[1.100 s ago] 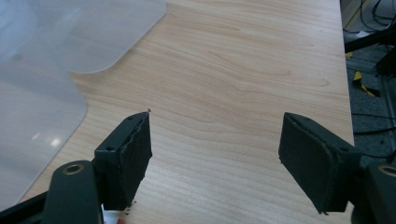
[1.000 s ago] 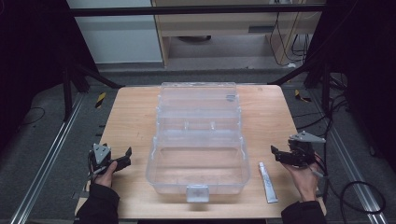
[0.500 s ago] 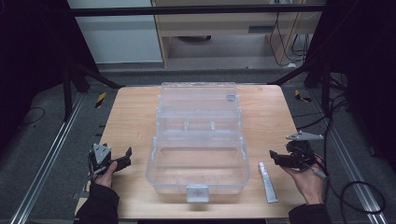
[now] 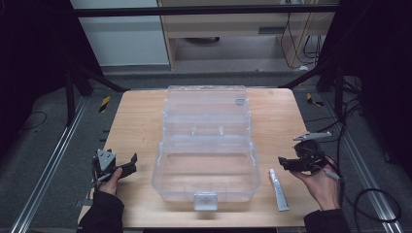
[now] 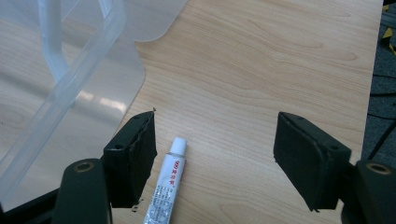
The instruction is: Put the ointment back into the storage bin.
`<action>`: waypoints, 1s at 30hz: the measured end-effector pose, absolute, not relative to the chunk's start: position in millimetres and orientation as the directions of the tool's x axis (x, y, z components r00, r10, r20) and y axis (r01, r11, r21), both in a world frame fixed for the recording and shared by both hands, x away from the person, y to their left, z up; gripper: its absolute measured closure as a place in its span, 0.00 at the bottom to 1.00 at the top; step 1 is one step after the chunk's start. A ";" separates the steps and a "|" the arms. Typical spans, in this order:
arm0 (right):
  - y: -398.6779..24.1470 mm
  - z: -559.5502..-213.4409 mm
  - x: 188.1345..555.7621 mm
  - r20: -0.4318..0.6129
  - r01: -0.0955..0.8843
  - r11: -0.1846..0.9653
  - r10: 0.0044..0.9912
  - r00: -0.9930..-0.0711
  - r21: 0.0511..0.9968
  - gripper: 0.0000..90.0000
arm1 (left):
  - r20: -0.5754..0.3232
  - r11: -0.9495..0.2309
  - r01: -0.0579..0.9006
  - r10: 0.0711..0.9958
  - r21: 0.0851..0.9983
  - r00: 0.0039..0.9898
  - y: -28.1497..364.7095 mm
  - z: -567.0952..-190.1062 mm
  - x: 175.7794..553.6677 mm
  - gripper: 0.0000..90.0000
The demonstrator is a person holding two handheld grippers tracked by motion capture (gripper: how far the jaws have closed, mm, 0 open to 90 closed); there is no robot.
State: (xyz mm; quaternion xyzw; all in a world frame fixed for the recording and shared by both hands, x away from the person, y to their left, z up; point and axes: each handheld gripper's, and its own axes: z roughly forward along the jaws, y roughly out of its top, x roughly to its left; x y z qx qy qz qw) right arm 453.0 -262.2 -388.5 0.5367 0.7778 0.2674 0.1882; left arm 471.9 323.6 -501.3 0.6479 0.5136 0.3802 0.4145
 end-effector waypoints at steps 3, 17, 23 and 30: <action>-259.9 -387.2 452.5 -0.009 0.749 0.293 0.933 -0.359 0.594 0.33 | 0.068 -0.130 0.350 0.981 0.928 0.183 323.4 -501.4 471.9 0.02; -244.5 -403.1 452.8 -0.021 0.822 0.354 0.922 -0.386 0.446 0.38 | 0.068 -0.130 0.351 0.981 0.927 0.184 323.4 -501.3 472.0 0.02; -238.9 -413.3 454.9 -0.006 0.841 0.361 0.920 -0.392 0.402 0.40 | 0.068 -0.131 0.351 0.980 0.927 0.184 323.4 -501.4 471.9 0.02; -238.8 -420.7 455.1 0.002 0.856 0.345 0.927 -0.375 0.385 0.47 | 0.070 -0.132 0.351 0.980 0.927 0.185 323.3 -501.3 471.9 0.02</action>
